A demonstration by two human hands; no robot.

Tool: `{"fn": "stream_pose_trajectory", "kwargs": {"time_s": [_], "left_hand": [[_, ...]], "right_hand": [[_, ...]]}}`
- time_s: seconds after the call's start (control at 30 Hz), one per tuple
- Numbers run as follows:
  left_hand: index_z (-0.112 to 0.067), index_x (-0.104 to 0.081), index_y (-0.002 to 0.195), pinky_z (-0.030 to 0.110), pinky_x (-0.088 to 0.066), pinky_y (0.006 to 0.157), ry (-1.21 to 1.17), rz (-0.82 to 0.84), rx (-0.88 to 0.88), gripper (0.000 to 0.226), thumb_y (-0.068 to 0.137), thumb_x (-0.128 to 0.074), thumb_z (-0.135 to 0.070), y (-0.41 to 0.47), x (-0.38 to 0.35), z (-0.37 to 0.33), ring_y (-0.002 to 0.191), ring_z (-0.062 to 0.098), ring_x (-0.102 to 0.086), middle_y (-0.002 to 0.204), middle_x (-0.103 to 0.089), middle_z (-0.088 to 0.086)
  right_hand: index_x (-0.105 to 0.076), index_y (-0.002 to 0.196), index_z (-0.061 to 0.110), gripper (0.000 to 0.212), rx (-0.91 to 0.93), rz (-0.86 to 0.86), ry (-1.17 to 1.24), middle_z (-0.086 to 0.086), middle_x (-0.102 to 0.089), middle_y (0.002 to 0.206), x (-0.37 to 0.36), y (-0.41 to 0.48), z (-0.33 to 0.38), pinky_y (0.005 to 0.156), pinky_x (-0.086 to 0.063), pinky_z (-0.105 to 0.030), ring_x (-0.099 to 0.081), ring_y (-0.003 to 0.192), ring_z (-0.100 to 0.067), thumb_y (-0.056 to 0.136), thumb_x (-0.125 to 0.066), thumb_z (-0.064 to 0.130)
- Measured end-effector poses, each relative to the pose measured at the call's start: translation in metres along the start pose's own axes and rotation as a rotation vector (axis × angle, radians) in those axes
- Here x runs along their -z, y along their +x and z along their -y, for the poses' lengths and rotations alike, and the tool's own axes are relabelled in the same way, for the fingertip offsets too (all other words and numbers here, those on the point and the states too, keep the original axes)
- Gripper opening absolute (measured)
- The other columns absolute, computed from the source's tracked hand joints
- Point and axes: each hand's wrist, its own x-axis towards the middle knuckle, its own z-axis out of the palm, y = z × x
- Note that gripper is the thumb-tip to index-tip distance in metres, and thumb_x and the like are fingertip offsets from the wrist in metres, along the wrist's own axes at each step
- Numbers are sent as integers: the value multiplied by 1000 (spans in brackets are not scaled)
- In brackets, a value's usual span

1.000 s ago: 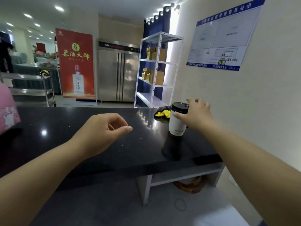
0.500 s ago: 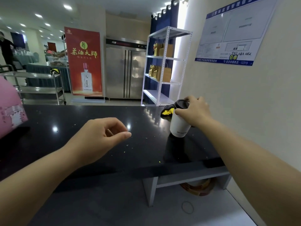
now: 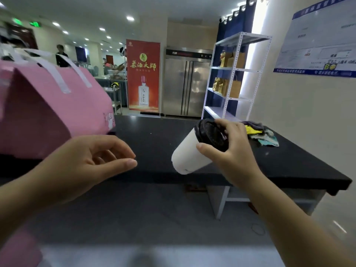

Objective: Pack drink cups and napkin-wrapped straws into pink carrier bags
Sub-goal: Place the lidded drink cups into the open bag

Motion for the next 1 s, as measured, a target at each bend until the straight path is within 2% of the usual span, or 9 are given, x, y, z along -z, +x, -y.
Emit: {"fn": "stream_pose_trajectory", "kwargs": {"time_s": [0.07,0.13,0.2,0.4,0.57,0.7,0.87,0.93,1.0], "left_hand": [[-39,-69,89,29,-54,63,10,-20,24,53,55,-58,-79,-25,19,6,68,6,-67,77,-72,-12],[-37,-70,89,32,-55,62,10,-25,47,49,57,-62,-74,-48,37,14,70,9,-68,80,-73,-9],[-36,-70,88,31,-55,63,26,-39,64,44,60,-64,-70,-70,57,26,70,9,-68,80,-72,-9],[-37,-69,87,29,-55,67,78,-104,98,42,62,-62,-70,-126,126,57,72,9,-68,81,-72,-10],[-38,-69,86,26,-55,63,119,-140,103,29,65,-63,-56,-157,185,84,72,9,-68,80,-72,-11],[-32,-70,83,20,-54,62,158,-127,124,21,71,-69,-51,-178,222,112,73,6,-67,81,-71,-13],[-38,-65,89,17,-49,68,287,-15,190,22,68,-67,-43,-190,250,157,88,-3,-60,92,-64,-22],[-42,-61,94,15,-46,73,359,57,210,26,71,-72,-35,-192,259,176,95,-6,-55,91,-62,-21],[-46,-56,101,11,-41,75,421,131,242,35,72,-73,-36,-193,267,192,100,-11,-48,99,-56,-26]], "right_hand": [[-46,132,24,86,14,49,55,7,-40,116,-22,-15,20,92,-40,-19,-45,108,-8,57,-62,61],[-47,131,25,84,29,93,118,10,-40,114,-44,-30,41,85,-37,-5,-44,106,3,56,-63,61],[-47,127,28,81,49,142,174,14,-40,113,-66,-43,61,80,-34,2,-42,106,13,55,-60,63],[-48,128,29,81,101,234,259,11,-43,114,-129,-67,126,79,-36,2,-44,103,15,55,-60,63],[-49,113,44,60,138,234,326,11,-46,113,-176,-72,185,79,-36,1,-47,102,14,57,-61,62],[-51,120,35,71,178,248,320,14,-46,114,-211,-74,224,78,-37,1,-48,102,12,56,-62,64],[-48,116,38,70,225,311,287,18,-44,112,-252,-71,266,78,-35,3,-45,99,17,55,-65,66],[-48,117,37,73,220,382,239,18,-42,112,-265,-69,279,78,-37,2,-45,100,15,55,-71,67],[-49,121,33,77,202,469,160,19,-40,111,-278,-66,287,80,-41,-4,-46,102,9,57,-72,68]]}}
